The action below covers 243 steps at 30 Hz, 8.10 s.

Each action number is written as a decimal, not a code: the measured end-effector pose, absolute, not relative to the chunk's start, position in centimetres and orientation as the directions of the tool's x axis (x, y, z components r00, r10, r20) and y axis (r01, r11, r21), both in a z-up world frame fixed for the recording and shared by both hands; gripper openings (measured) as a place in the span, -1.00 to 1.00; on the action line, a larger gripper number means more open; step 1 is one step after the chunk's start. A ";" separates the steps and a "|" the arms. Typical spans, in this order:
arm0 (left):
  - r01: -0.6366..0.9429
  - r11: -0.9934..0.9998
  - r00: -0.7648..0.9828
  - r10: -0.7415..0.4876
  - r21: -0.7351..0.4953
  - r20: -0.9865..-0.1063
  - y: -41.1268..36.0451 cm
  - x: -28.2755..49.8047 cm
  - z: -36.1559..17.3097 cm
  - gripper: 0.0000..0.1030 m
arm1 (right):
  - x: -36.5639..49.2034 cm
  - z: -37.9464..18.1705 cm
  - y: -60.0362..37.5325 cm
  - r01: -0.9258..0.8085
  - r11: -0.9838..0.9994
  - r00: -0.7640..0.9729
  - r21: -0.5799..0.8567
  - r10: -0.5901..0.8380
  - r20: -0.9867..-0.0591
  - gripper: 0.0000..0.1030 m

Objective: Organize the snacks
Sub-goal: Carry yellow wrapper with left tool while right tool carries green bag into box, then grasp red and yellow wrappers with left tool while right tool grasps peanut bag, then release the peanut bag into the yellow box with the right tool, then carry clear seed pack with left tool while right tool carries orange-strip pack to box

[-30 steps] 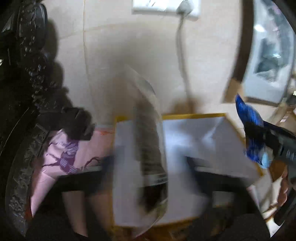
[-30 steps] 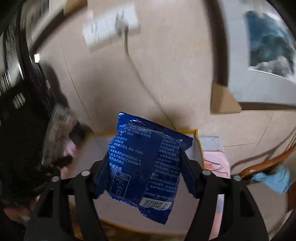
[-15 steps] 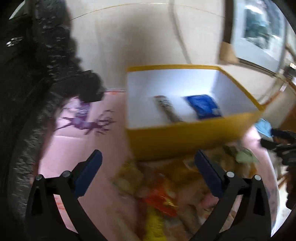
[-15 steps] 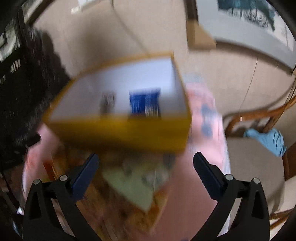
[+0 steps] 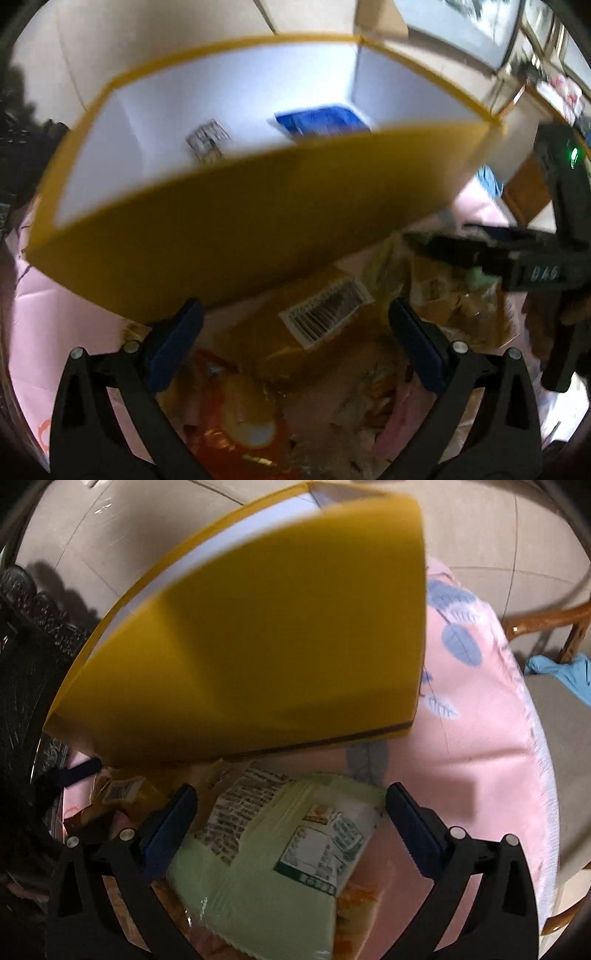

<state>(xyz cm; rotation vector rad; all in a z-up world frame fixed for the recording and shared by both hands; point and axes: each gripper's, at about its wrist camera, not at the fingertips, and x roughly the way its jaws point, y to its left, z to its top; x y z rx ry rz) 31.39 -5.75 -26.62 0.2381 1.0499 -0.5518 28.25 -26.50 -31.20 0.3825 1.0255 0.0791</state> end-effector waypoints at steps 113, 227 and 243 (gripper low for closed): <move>0.450 0.892 0.335 -0.219 -0.049 -0.917 0.4 24.5 -25.8 -0.18 | 23.8 -26.7 -22.5 -0.137 0.985 0.581 0.107 0.167 -0.797 -0.24; 0.339 0.933 0.682 -0.332 -0.121 -0.651 7.2 23.0 -9.6 -0.45 | 17.4 -11.3 -21.1 0.081 0.971 0.803 0.224 0.069 -0.591 -0.11; 0.391 0.916 0.737 -0.368 -0.087 -0.567 1.0 35.3 -4.2 -0.45 | 30.2 -5.7 -22.5 -0.014 0.985 0.873 0.171 0.095 -0.479 -0.11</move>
